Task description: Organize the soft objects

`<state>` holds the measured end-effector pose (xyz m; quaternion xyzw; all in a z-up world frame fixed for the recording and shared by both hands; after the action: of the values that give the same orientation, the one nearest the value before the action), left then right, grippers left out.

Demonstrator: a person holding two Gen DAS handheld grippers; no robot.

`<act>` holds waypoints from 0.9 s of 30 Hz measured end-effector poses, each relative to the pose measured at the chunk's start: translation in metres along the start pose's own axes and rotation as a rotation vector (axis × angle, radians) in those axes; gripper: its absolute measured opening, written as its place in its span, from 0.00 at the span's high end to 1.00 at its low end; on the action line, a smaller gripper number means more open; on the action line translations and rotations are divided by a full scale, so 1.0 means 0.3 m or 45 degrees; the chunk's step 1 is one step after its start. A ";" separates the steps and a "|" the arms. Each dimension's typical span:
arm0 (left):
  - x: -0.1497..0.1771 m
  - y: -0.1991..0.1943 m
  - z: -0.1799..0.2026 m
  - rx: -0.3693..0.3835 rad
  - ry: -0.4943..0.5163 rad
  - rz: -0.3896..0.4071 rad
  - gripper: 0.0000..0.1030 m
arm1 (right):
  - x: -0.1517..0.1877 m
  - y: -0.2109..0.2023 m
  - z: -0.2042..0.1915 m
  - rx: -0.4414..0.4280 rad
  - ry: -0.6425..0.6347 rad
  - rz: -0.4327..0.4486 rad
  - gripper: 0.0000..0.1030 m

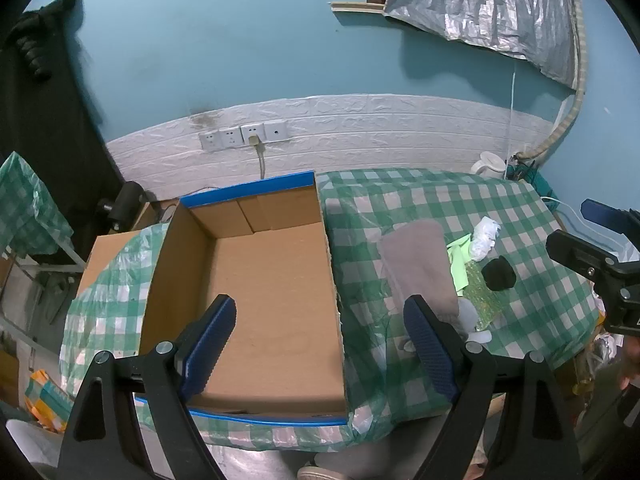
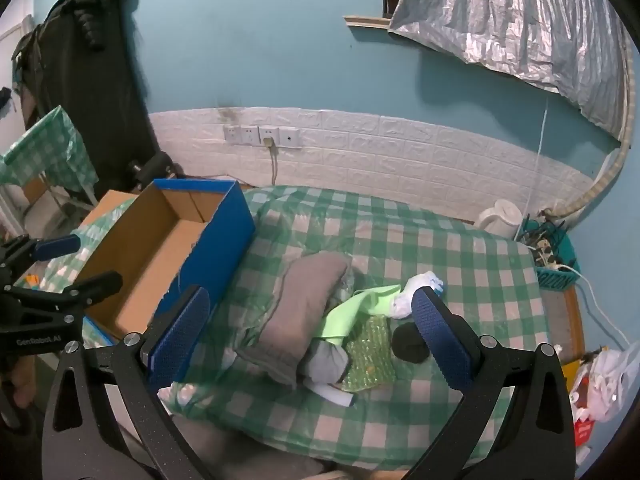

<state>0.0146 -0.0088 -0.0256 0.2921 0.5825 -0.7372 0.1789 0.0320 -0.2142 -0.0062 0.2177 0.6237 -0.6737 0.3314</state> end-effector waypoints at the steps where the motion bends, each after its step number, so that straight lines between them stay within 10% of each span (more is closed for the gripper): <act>1: 0.001 -0.002 0.002 0.000 0.003 0.000 0.16 | 0.002 0.001 0.001 0.000 0.000 -0.001 0.02; 27: 0.004 0.001 0.007 -0.002 0.000 -0.009 0.16 | 0.010 0.004 -0.005 0.007 -0.006 -0.004 0.02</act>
<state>0.0134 -0.0109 -0.0265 0.2901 0.5839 -0.7374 0.1765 0.0305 -0.2132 -0.0094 0.2161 0.6214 -0.6763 0.3312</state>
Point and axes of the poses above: each gripper's, at about its wrist camera, not at the fingertips, and y roughly the way its jaws point, z to its right, x to its underside, the point moved 3 cm from there along y, roughly the way its jaws point, and after that the axes turned 14 degrees about x, right-handed, at the moved point
